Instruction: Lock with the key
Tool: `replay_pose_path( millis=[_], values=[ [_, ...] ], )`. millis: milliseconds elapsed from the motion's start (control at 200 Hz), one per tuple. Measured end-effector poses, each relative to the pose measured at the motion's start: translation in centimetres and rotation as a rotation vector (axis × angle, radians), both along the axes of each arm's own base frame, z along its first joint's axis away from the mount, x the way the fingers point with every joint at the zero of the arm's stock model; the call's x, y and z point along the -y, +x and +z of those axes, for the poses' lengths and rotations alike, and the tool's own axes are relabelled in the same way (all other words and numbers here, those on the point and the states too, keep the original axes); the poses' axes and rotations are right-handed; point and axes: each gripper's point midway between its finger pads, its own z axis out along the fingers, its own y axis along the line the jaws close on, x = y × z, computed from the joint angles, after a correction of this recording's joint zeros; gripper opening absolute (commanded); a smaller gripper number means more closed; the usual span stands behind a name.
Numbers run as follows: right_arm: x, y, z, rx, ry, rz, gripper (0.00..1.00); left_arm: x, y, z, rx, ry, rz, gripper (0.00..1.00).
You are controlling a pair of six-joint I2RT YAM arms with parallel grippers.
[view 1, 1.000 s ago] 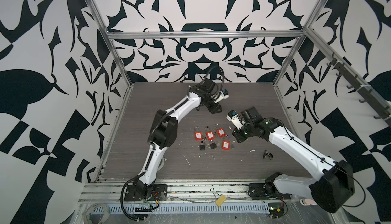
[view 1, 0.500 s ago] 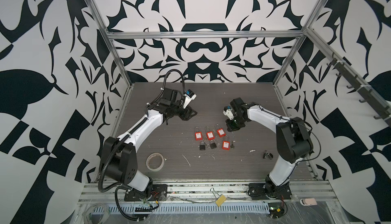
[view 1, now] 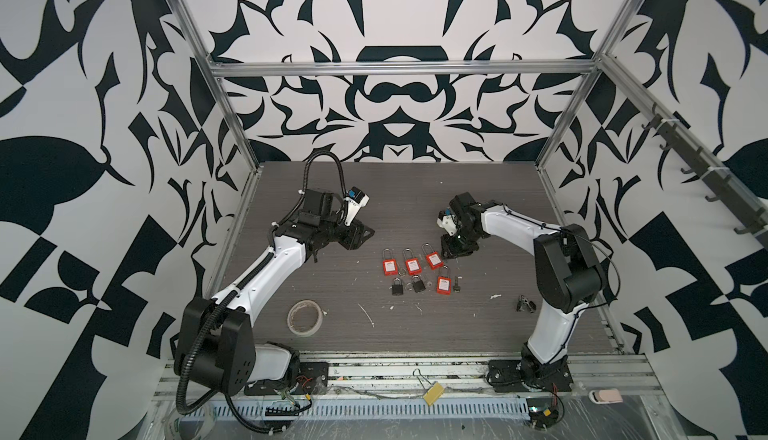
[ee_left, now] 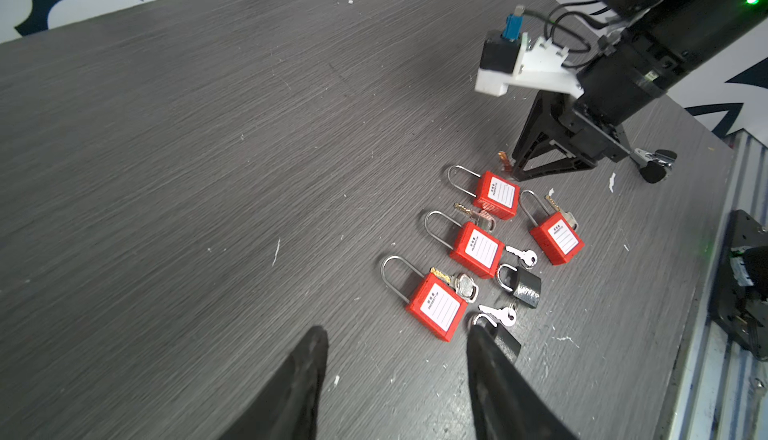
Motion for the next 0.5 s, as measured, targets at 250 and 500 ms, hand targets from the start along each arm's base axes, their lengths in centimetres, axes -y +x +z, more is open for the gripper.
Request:
replay_pose_path(
  millis=[250, 500],
  values=[
    [0.8, 1.5, 2.2, 0.114, -0.036, -0.025, 0.44, -2.9, -0.1, 1.4, 0.055, -0.034, 0.107, 0.57],
    [0.9, 2.6, 4.0, 0.210, -0.025, -0.039, 0.39, -6.2, 0.2, 2.0, 0.082, -0.077, 0.241, 0.57]
  ],
)
